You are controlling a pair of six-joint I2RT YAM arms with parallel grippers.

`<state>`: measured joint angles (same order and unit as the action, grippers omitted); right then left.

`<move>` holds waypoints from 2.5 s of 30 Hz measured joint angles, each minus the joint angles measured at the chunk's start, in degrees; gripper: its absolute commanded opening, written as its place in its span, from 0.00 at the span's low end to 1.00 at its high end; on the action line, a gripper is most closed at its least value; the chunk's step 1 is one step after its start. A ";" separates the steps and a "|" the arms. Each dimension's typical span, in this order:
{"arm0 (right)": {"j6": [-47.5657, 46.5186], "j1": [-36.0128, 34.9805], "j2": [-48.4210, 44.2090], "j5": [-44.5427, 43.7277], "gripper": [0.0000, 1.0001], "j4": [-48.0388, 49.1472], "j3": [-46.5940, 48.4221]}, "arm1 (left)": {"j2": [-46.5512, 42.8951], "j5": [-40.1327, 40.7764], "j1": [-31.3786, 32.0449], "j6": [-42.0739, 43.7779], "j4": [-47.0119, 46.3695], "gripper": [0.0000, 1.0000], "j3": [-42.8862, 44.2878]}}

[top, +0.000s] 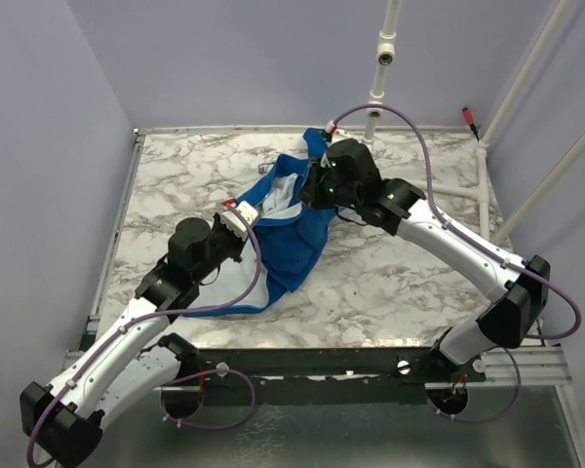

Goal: Zip up the jacket

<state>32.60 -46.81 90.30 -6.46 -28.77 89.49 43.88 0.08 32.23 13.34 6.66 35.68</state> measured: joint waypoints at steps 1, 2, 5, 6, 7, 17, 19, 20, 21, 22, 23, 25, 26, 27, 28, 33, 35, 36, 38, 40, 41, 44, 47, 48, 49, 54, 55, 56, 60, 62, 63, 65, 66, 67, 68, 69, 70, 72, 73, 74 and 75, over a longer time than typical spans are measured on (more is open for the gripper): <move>-0.68 0.50 -1.20 0.13 0.19 0.66 -1.81 | 0.15 -3.10 0.00 0.02 0.37 0.00 1.38; -1.46 1.16 -2.56 0.70 0.22 1.40 -3.85 | 0.28 -5.11 0.02 0.00 0.52 0.00 2.43; -4.98 3.19 -7.41 4.48 0.31 4.37 -10.54 | 1.18 -11.17 0.02 -0.70 0.90 0.00 5.62; -6.69 3.82 -9.44 6.43 0.31 5.53 -13.05 | 1.79 -12.44 0.02 -1.18 1.07 0.00 6.54; -8.44 4.44 -11.63 8.37 0.32 6.40 -15.41 | 2.34 -13.27 0.02 -1.64 1.22 0.00 7.26; -24.00 13.73 -20.31 28.00 0.57 5.22 -18.80 | 7.23 -18.75 0.02 -5.88 2.12 0.00 13.42; -28.00 13.77 -19.71 34.21 0.63 1.92 -17.55 | 7.37 -19.19 0.02 -6.40 2.16 0.00 14.05; -29.42 13.77 -19.67 36.30 0.67 0.72 -17.27 | 7.39 -19.26 0.02 -6.54 2.16 0.00 14.25; -30.95 13.77 -19.65 38.49 0.72 -0.92 -16.96 | 7.39 -19.28 0.02 -6.64 2.19 0.00 14.40; -32.26 13.70 -19.76 40.09 0.78 -2.34 -16.70 | 7.39 -19.28 0.02 -6.67 2.12 0.00 14.47; -33.48 13.60 -19.98 41.29 0.86 -3.56 -16.55 | 7.39 -19.28 0.02 -6.67 2.12 0.00 14.47; -35.69 13.55 -20.94 42.71 0.99 -5.44 -16.41 | 7.41 -19.28 0.02 -6.64 2.25 0.00 14.47; -36.61 13.55 -21.70 43.06 1.00 -5.79 -16.37 | 7.41 -19.28 0.02 -6.64 2.36 0.00 14.47; -37.62 13.55 -22.56 43.39 1.00 -5.79 -16.22 | 7.41 -19.28 0.02 -6.64 2.40 0.00 14.47; -38.51 13.53 -23.34 43.71 1.00 -5.77 -15.67 | 7.41 -19.30 0.02 -6.64 2.45 0.00 14.47; -43.04 13.09 -23.85 48.06 1.00 -0.17 -10.60 | 7.41 -19.30 0.02 -6.23 2.67 0.00 14.47; -44.96 12.48 -22.67 50.47 1.00 4.28 -10.10 | 7.41 -19.30 0.02 -5.90 2.93 0.00 14.47; -45.88 12.20 -21.70 51.91 1.00 6.69 -10.10 | 7.41 -19.30 0.02 -5.77 2.95 0.00 14.47; -47.47 11.78 -18.51 55.36 1.00 11.63 -10.12 | 7.41 -19.28 0.02 -5.53 2.97 0.00 14.47; -48.81 11.26 -14.16 59.04 1.00 16.20 -10.23 | 7.41 -19.26 0.02 -5.40 3.02 0.00 14.47; -49.22 10.99 -12.20 60.46 1.00 18.32 -10.64 | 7.41 -19.26 0.02 -5.38 3.06 0.00 14.47; -50.27 10.36 -8.20 63.14 1.00 23.08 -13.64 | 7.41 -19.21 0.02 -5.31 3.41 0.00 14.47; -50.66 9.64 -6.40 64.63 1.00 26.73 -16.50 | 7.41 -19.15 0.02 -5.29 3.69 0.00 14.47; -50.60 9.33 -6.36 64.89 1.00 28.41 -17.55 | 7.41 -19.15 0.02 -5.29 3.78 0.00 14.47; -50.45 9.01 -6.38 65.24 1.00 30.18 -18.64 | 7.48 -19.12 0.02 -5.29 3.82 0.00 14.49; -50.25 5.53 -6.38 64.24 0.99 36.48 -23.02 | 8.17 -19.06 0.02 -5.38 4.31 0.00 15.08; -50.47 4.87 -6.34 62.99 0.98 37.42 -23.65 | 8.39 -18.88 0.02 -5.40 5.03 0.00 15.50; -50.51 4.46 -6.34 61.88 0.96 38.23 -24.11 | 8.39 -18.84 0.02 -5.40 5.38 0.00 15.50; -50.23 3.45 -6.32 55.04 0.82 42.18 -26.99 | 8.46 -18.78 -0.28 -5.40 5.84 0.00 15.65; -50.14 3.15 -6.34 51.30 0.74 43.89 -28.87 | 8.46 -18.80 -0.24 -5.42 6.05 0.00 16.15; -50.21 3.04 -6.34 49.46 0.70 44.50 -29.57 | 8.44 -18.84 -0.24 -5.44 6.12 0.00 16.33; -50.42 2.97 -6.34 46.47 0.64 45.51 -30.40 | 8.41 -18.86 -0.24 -5.55 6.16 0.00 16.41; -50.64 2.97 -6.43 45.20 0.61 46.07 -30.80 | 8.41 -18.91 -0.24 -5.62 6.32 0.00 16.41; -50.71 2.97 -6.58 44.13 0.56 46.90 -31.34 | 8.41 -18.95 -0.24 -5.64 6.34 0.00 16.41; -50.71 2.97 -6.84 43.12 0.49 47.54 -31.98 | 8.41 -19.04 -0.24 -5.66 6.36 0.00 16.44; -50.82 2.97 -7.21 42.34 0.43 48.09 -32.59 | 8.41 -19.17 -0.24 -5.68 6.36 0.00 16.46; -50.93 2.95 -7.67 41.72 0.37 48.63 -33.24 | 8.41 -19.28 -0.24 -5.70 6.38 0.00 16.50; -51.15 2.93 -8.94 40.85 0.21 49.24 -34.38 | 8.41 -19.63 -0.24 -5.81 6.54 0.00 16.72; -51.30 2.93 -9.51 40.59 0.14 49.27 -34.67 | 8.41 -19.87 -0.24 -5.84 6.67 0.00 16.96; -51.60 2.93 -9.99 40.54 0.08 49.07 -34.73 | 8.39 -20.17 -0.24 -5.84 6.78 0.00 17.20; -51.87 2.93 -10.38 40.54 0.03 48.78 -34.67 | 8.35 -20.37 -0.24 -5.86 6.78 0.00 17.38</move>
<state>-19.27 -43.88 79.92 34.09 20.01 54.83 52.23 -20.29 31.99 7.49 13.43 53.06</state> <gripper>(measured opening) 0.179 0.080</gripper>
